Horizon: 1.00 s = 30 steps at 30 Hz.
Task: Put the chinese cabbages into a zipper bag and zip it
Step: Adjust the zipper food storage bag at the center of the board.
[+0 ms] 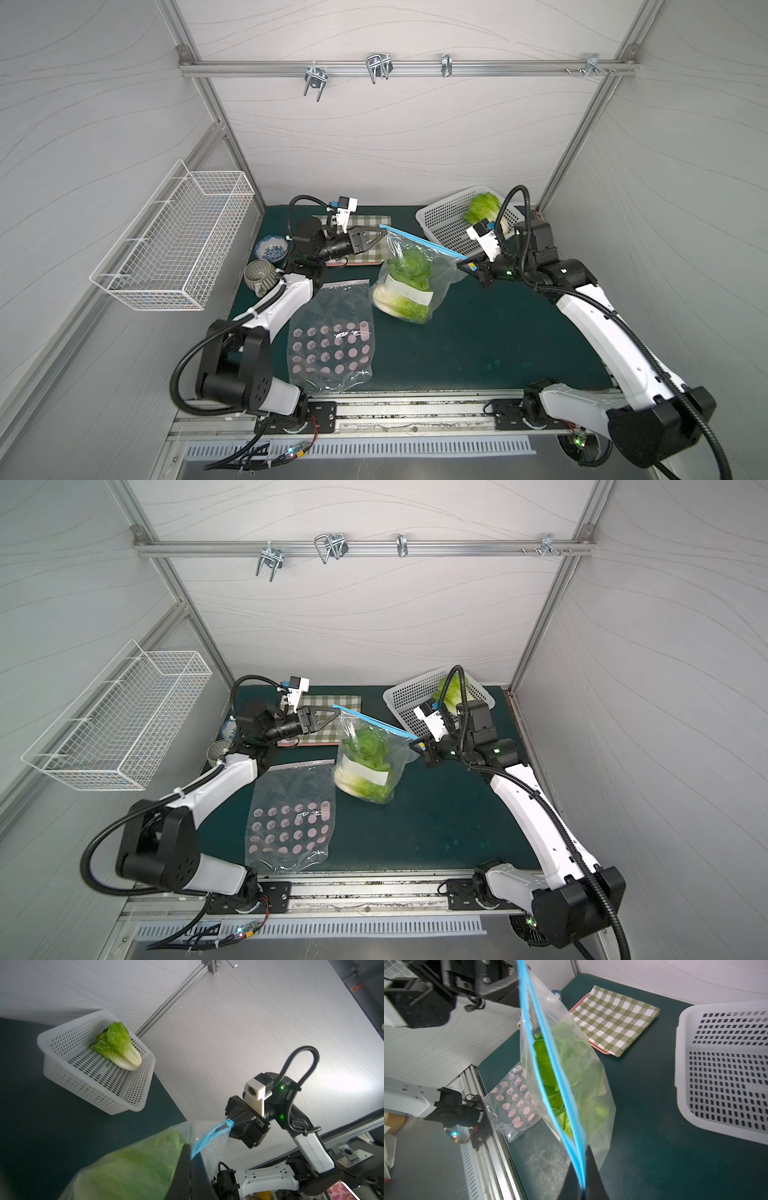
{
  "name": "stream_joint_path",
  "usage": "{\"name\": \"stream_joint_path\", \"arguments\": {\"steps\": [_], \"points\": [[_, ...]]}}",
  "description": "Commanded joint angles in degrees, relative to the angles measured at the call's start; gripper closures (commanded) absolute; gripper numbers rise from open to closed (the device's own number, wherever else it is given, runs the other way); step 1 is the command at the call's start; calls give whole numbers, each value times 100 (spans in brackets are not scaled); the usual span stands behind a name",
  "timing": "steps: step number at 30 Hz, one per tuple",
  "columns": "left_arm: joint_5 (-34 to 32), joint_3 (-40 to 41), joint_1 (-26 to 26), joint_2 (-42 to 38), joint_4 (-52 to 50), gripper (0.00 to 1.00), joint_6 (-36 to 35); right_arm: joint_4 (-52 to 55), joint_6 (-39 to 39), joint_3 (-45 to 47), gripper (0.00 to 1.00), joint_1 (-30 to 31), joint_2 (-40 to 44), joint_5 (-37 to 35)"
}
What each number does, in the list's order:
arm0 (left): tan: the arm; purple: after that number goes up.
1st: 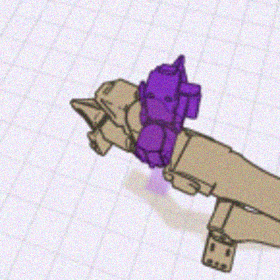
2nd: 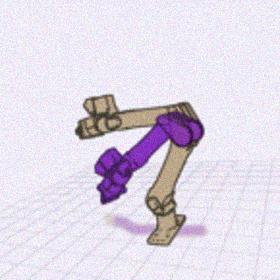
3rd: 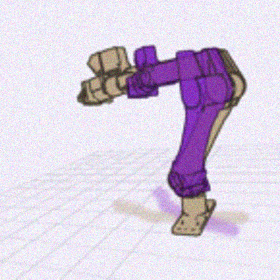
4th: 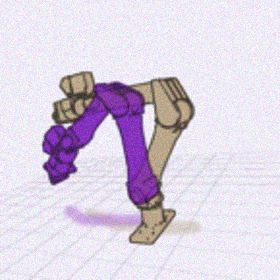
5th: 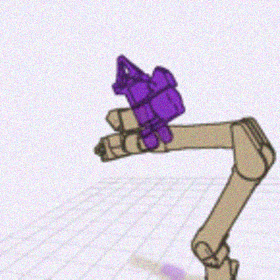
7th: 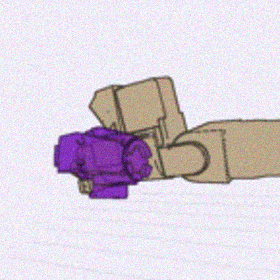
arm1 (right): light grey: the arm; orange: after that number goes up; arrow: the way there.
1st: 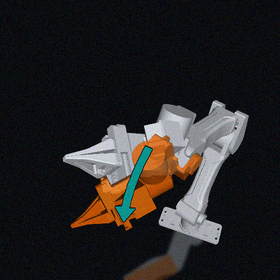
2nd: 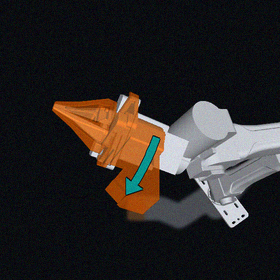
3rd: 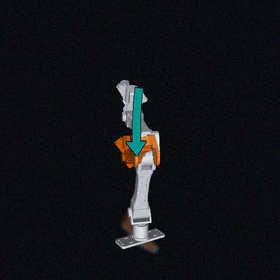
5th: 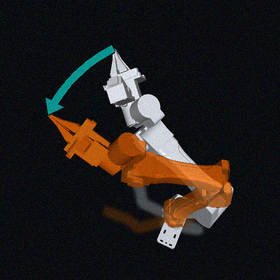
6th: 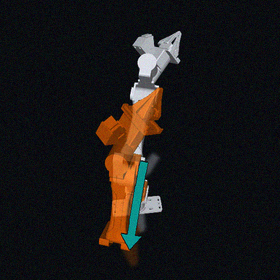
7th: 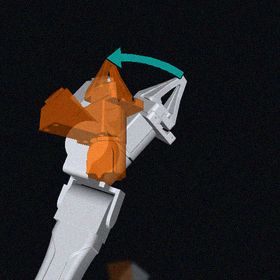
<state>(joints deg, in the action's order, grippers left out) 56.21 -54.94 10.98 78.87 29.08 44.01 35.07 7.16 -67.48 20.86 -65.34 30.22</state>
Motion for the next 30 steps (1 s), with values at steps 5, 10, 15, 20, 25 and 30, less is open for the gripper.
{"name": "stream_joint_path", "arguments": {"steps": [5,10,15,20,25,30], "points": [[-351,82,-190,-384,-1074,100,-674,-374,541,-83,100,-56,22,303],[-815,261,-199,-537,-1446,100,-843,-1068,393,269,100,-89,-226,556],[-1015,388,-224,-600,-1612,100,-827,-1927,-50,525,79,-138,-387,1285],[-938,267,-229,-547,-1824,100,-806,-3006,-855,1018,61,-696,-204,2133],[-808,176,-221,-474,-1811,100,-766,-3234,-888,1119,61,-759,-287,2152],[-807,153,-227,-458,-1862,100,-798,-3541,-1026,1155,64,-810,-418,1769]]}}
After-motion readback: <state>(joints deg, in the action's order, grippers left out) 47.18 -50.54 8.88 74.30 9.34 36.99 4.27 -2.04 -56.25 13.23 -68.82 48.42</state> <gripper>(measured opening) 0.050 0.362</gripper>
